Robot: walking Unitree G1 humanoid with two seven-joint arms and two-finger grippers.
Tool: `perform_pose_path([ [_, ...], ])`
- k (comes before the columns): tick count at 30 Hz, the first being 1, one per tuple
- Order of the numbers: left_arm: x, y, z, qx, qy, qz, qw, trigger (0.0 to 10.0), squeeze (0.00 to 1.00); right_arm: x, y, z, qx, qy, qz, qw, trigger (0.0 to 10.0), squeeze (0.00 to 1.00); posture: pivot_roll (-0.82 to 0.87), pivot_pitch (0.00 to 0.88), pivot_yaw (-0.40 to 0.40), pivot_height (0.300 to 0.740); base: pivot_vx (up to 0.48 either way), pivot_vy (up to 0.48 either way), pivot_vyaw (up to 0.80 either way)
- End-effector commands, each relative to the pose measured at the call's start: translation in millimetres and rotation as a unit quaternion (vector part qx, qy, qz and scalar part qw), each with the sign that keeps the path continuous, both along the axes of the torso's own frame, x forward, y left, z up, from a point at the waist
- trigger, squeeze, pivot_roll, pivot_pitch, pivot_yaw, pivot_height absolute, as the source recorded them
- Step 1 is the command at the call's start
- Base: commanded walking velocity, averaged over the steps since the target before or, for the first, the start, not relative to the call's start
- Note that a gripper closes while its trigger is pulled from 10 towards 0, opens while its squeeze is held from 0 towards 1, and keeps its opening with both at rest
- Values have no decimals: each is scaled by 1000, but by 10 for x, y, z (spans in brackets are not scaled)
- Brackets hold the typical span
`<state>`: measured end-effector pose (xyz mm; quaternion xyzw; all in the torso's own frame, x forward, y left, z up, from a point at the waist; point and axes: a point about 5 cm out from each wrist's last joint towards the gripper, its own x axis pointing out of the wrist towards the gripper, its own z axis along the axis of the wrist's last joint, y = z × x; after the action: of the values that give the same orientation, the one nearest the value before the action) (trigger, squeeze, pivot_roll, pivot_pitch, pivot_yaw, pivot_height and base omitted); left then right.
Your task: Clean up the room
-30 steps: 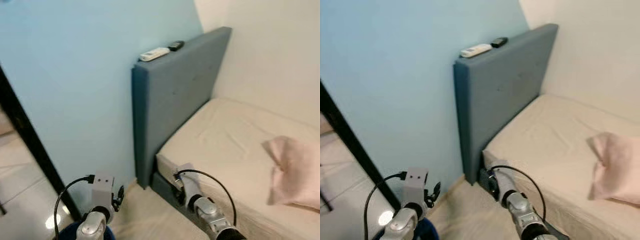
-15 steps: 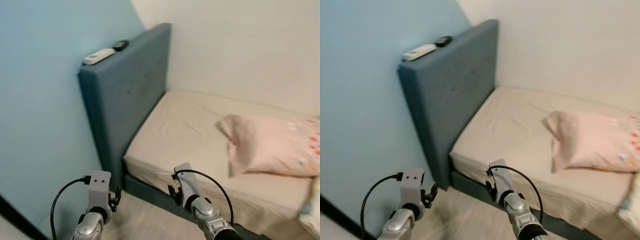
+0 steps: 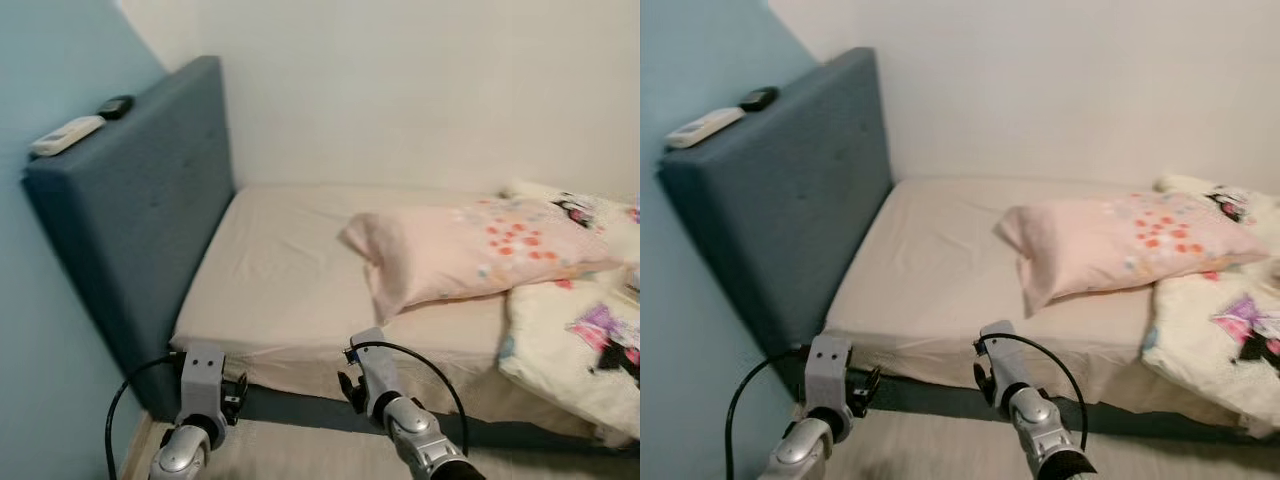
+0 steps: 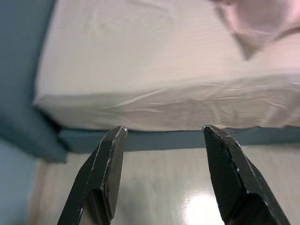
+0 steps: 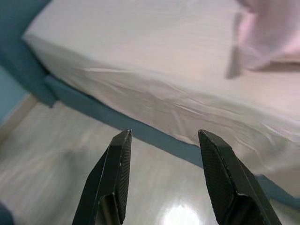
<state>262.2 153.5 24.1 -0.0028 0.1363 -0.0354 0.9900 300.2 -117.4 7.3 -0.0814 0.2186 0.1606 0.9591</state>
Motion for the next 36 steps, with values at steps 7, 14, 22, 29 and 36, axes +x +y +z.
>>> perform_pose_path([
  [7, -12, 38, -24, 5, 6, -1, 1000, 10000, 0, -19, 3, -13, 1, 1, -1, 1000, 10000, 0, 31, 24, -19, 740, 0, 0, -800],
  [14, -56, 115, -125, 57, 33, 8, 998, 10000, 0, -24, -20, -23, -11, 0, 5, 1000, 10000, 0, 31, 24, -21, 740, 0, 0, -800],
  [22, -33, 134, -84, 48, 20, 29, 998, 10000, 0, -42, 5, -34, -31, -2, 36, 999, 10000, 0, 32, 33, -24, 740, 0, 0, -538],
  [29, -30, 103, -41, 36, 0, 26, 999, 10000, 0, -43, 27, -31, -31, -4, 38, 999, 10000, 0, 36, 46, -29, 740, 0, 0, 0],
  [36, -29, 75, -17, 31, -10, 21, 999, 10000, 0, -29, 39, -13, -29, -9, 38, 999, 10000, 0, 37, 48, -29, 740, 39, 0, 0],
])
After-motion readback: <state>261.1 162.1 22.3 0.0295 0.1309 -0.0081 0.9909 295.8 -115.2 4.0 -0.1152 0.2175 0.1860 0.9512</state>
